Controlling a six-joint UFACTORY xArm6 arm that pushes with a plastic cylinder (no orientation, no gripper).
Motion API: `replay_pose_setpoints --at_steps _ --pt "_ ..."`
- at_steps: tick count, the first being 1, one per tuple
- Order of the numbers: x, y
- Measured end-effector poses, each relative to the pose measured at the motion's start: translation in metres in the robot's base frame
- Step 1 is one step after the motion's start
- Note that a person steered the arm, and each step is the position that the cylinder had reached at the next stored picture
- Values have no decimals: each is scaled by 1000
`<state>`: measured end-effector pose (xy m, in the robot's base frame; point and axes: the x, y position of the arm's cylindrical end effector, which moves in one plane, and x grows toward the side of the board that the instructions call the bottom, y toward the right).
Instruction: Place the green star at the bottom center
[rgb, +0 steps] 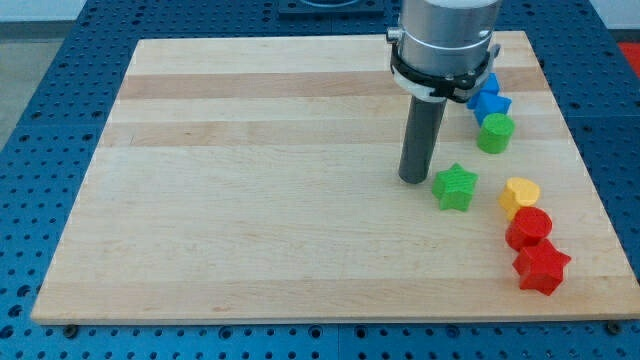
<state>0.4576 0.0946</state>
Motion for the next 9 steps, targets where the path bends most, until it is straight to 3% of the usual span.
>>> replay_pose_setpoints --at_steps 2,4,6,9 --pt "-35 73" --pt "12 109" --pt "30 81" --pt "22 23"
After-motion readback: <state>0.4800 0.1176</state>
